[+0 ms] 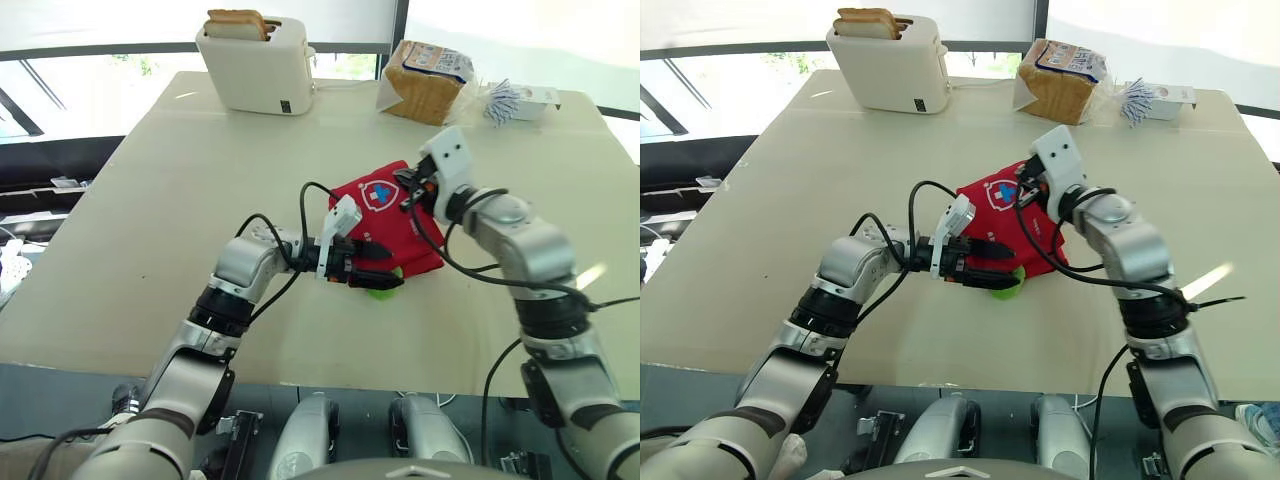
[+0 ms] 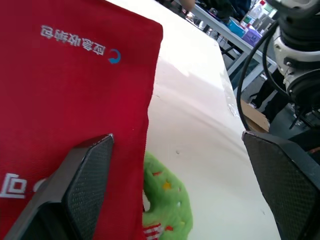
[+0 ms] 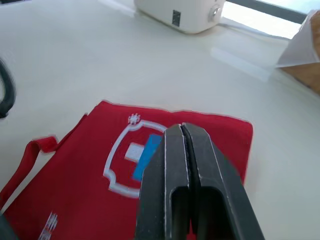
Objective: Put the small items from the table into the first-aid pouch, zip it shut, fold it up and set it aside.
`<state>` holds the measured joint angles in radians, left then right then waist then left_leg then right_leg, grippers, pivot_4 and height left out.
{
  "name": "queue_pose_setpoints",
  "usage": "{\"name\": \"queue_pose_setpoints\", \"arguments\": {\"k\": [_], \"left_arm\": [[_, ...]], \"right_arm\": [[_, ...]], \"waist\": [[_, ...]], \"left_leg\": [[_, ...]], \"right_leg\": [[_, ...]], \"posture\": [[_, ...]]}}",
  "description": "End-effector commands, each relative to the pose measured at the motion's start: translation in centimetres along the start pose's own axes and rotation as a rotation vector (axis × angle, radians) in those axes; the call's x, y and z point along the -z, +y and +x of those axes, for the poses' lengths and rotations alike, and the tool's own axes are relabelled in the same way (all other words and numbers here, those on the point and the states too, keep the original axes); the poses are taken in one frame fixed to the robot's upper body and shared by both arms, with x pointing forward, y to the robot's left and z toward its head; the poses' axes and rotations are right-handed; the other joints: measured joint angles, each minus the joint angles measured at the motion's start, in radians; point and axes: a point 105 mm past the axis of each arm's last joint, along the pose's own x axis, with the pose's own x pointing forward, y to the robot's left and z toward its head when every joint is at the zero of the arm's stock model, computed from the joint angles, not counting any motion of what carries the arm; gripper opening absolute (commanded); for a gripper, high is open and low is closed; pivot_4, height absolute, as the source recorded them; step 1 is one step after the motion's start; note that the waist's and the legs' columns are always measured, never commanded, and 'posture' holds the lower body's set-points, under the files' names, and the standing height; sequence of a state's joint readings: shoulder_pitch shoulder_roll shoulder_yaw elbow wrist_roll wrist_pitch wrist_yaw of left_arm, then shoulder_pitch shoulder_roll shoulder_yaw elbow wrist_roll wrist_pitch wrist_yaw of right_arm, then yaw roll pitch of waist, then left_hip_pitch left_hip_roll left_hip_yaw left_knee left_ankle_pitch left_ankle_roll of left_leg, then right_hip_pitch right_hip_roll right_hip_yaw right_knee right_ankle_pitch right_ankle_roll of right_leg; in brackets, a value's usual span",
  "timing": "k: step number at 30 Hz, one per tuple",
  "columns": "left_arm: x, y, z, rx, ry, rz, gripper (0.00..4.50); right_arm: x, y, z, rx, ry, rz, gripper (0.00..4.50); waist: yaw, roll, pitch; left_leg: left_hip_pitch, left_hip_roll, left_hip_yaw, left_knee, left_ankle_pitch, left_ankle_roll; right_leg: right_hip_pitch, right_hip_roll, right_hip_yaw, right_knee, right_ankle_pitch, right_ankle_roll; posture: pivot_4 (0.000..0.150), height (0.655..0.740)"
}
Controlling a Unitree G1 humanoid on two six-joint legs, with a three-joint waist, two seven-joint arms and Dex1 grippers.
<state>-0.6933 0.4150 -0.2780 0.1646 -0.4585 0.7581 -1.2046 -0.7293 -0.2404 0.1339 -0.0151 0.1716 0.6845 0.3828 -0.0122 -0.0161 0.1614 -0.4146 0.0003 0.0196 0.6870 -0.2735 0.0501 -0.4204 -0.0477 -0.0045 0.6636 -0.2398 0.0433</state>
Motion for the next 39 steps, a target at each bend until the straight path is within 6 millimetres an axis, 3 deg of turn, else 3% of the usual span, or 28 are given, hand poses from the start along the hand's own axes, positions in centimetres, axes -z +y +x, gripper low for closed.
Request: {"name": "queue_pose_setpoints", "arguments": {"k": [1,7,17,19,21,23,24,27,31,35,39], "left_arm": [[0.3,-0.4,0.2,0.013,0.004,0.022,4.4],[-1.4,-1.4,-1.0,0.039,-0.122,0.052,4.4],[-2.9,-3.0,-6.2,-0.062,-0.287,0.144,4.4],[-3.1,-2.9,-7.2,-0.124,-0.32,0.162,4.4],[-3.0,-2.5,-8.1,-0.209,-0.34,0.197,4.4],[-2.4,-2.0,-8.9,-0.312,-0.331,0.242,4.5],[-2.1,-2.3,-9.5,-0.322,-0.333,0.25,4.5],[-2.0,-3.4,-10.9,-0.296,-0.353,0.26,4.5],[-2.5,-4.0,-12.9,-0.323,-0.369,0.274,4.5],[-3.1,-5.9,-14.9,-0.3,-0.337,0.296,4.5],[-3.4,-6.8,-15.8,-0.32,-0.315,0.305,4.5]], "right_arm": [[1.3,-0.6,0.8,0.081,-0.043,-0.003,0.0],[7.8,-1.0,0.3,0.195,0.042,0.098,0.0],[12.0,1.5,0.8,0.122,0.077,0.343,0.0],[12.2,2.2,0.4,0.06,0.083,0.401,0.0],[11.1,2.3,-0.6,-0.007,0.057,0.489,0.0],[9.1,1.4,-2.2,-0.041,0.024,0.515,0.53],[6.9,0.6,-3.4,-0.074,-0.007,0.499,0.86],[2.8,0.6,-6.4,-0.19,-0.021,0.486,2.23],[1.2,0.2,-8.4,-0.24,0.091,0.443,4.22],[2.9,-2.2,-8.4,-0.182,0.25,0.404,4.38],[5.2,-3.8,-6.7,-0.178,0.324,0.522,4.38]], "waist": [[0.0,0.0,0.0],[-0.003,0.0,0.0],[-0.009,0.0,-0.002],[-0.008,0.0,-0.002],[-0.009,0.0,-0.003],[-0.008,0.0,-0.003],[-0.007,0.001,-0.002],[-0.003,0.002,-0.001],[-0.001,0.003,0.0],[-0.003,0.003,0.0],[-0.004,0.002,0.001]], "left_leg": [[0.0,0.0,0.0,0.0,0.0,0.0],[0.0,0.0,0.0,0.0,0.0,0.0],[0.007,0.002,0.0,-0.002,0.0,-0.001],[0.014,0.002,0.001,-0.005,0.0,-0.001],[0.015,0.002,0.001,-0.006,0.0,-0.001],[0.015,0.002,0.001,-0.007,0.0,-0.001],[0.015,0.002,0.001,-0.008,0.0,-0.001],[0.014,0.002,0.002,-0.008,0.0,-0.001],[0.012,0.002,0.001,-0.008,-0.002,0.003],[0.013,0.002,0.002,-0.009,-0.003,0.003],[0.013,0.002,0.003,-0.01,-0.003,0.004]], "right_leg": [[0.0,0.0,0.0,0.0,0.0,0.0],[0.0,0.0,0.001,0.0,0.0,0.0],[0.006,0.0,0.002,-0.001,0.0,0.0],[0.012,-0.002,0.003,-0.001,0.0,-0.001],[0.012,-0.003,0.004,-0.001,0.0,-0.001],[0.012,-0.003,0.007,-0.002,0.0,-0.001],[0.011,-0.004,0.007,-0.002,0.0,-0.001],[0.01,-0.005,0.007,-0.001,0.0,-0.001],[0.009,-0.006,0.005,-0.002,0.0,-0.001],[0.009,-0.006,0.005,-0.003,-0.001,-0.002],[0.009,-0.006,0.005,-0.003,-0.001,-0.002]], "posture": [[0.15,0.74],[0.15,0.74],[0.15,0.74],[0.15,0.74],[0.15,0.74],[0.15,0.74],[0.15,0.74],[0.15,0.74],[0.15,0.74],[0.15,0.74],[0.15,0.74]]}}
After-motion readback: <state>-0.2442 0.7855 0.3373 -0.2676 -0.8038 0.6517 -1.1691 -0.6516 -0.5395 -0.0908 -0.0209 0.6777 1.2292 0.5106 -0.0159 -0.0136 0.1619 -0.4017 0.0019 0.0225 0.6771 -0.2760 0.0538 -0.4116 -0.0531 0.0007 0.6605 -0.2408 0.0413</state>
